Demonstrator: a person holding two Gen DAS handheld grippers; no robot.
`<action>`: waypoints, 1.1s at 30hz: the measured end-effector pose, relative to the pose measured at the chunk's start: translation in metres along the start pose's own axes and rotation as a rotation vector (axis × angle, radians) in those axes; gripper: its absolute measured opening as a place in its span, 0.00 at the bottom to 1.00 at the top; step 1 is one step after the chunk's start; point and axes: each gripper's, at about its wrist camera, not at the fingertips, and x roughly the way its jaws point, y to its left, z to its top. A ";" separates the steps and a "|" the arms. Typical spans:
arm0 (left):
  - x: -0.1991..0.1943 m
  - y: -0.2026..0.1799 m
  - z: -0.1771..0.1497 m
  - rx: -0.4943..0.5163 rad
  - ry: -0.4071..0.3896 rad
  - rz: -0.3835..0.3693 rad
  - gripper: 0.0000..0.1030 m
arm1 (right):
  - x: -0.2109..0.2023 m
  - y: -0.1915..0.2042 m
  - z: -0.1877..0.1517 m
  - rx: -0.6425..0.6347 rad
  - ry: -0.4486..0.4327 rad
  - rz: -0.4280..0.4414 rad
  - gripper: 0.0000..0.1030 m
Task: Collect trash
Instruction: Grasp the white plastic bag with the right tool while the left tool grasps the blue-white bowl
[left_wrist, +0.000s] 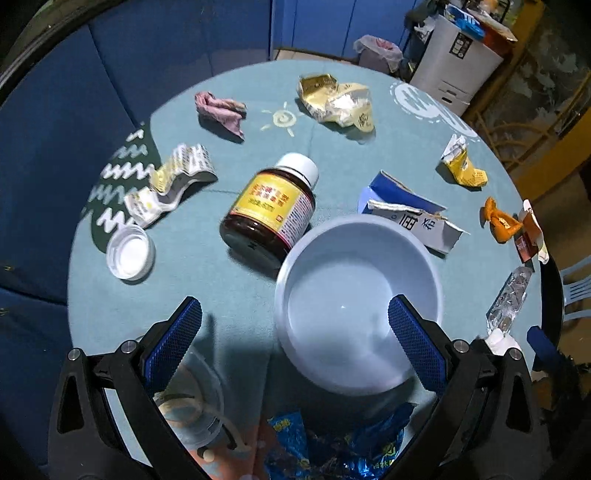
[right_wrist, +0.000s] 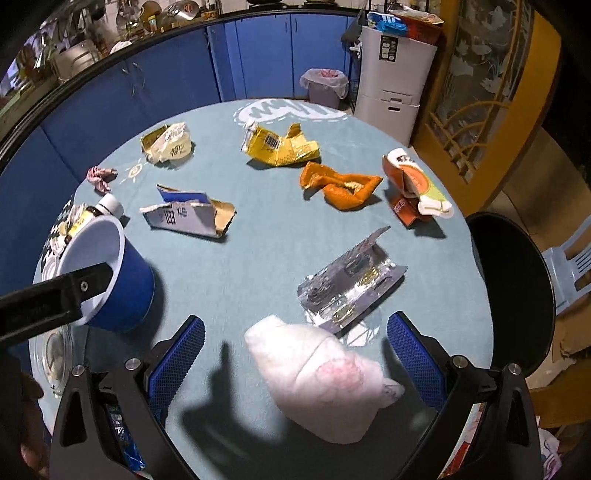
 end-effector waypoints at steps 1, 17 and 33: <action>0.002 0.001 0.000 -0.001 0.009 -0.009 0.84 | 0.000 0.000 -0.001 0.003 0.003 0.004 0.93; -0.009 -0.003 -0.013 0.066 0.003 -0.075 0.07 | -0.016 -0.016 -0.012 0.095 -0.005 0.090 0.19; -0.049 -0.011 -0.010 0.109 -0.097 -0.106 0.07 | -0.052 -0.013 -0.003 0.064 -0.136 0.089 0.18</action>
